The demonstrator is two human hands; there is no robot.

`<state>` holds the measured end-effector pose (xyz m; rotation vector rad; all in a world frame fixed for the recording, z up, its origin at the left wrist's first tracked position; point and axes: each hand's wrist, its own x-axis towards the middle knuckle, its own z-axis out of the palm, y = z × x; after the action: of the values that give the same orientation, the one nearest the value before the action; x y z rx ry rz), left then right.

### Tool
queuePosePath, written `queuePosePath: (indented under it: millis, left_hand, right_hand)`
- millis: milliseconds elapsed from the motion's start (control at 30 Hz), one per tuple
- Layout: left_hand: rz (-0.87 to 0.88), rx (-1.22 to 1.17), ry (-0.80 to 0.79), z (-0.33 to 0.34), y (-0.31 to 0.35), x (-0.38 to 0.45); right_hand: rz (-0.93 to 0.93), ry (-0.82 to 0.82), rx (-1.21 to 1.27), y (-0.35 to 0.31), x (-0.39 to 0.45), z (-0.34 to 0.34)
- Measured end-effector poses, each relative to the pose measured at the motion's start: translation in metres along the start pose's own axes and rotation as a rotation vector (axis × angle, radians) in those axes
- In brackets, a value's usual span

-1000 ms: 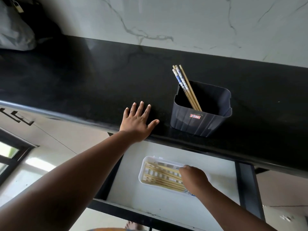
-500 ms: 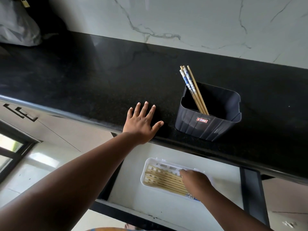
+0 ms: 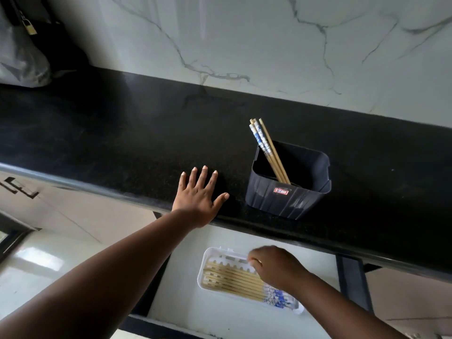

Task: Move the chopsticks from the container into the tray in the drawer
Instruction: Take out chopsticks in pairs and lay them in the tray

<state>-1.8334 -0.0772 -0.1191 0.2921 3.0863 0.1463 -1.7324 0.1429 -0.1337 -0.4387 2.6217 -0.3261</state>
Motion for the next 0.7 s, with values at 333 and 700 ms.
queuePosePath:
  millis: [333, 700]
  left_hand:
    - [0.039, -0.020, -0.035, -0.006, -0.001, 0.005]
    - [0.035, -0.092, -0.146, -0.014, -0.003, 0.006]
  right_hand:
    - [-0.036, 0.766, 0.244, -0.051, -0.020, -0.199]
    - [0.264, 0.673, 0.089, -0.026, 0.050, -0.177]
